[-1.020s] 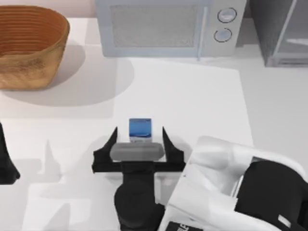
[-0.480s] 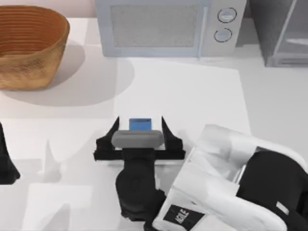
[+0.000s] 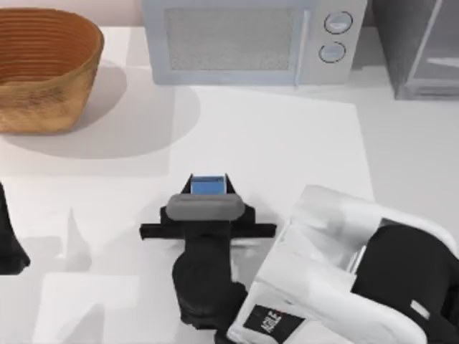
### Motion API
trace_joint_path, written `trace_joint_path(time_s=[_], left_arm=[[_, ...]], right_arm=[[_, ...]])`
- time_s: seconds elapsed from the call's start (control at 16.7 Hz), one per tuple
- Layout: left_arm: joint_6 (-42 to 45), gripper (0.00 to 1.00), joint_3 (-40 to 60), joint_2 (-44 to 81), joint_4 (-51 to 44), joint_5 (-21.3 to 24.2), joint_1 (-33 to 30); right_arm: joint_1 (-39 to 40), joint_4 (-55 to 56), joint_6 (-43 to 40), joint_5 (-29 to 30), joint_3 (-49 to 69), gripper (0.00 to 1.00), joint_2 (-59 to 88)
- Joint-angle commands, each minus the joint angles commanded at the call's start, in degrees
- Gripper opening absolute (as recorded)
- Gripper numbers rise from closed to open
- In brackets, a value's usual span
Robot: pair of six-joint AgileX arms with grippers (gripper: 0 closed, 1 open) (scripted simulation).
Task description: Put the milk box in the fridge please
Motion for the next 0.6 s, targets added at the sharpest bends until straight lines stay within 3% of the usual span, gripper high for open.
trace_joint_path(time_s=[0.18,0.6], left_arm=[[0.0,1.0,0.0,0.0,0.0,0.0,0.0],[0.0,1.0,0.0,0.0,0.0,0.0,0.0]], right_arm=[[0.0,0.0,0.0,0.0,0.0,0.02,0.0],[0.0,0.0,0.0,0.0,0.0,0.0,0.0]])
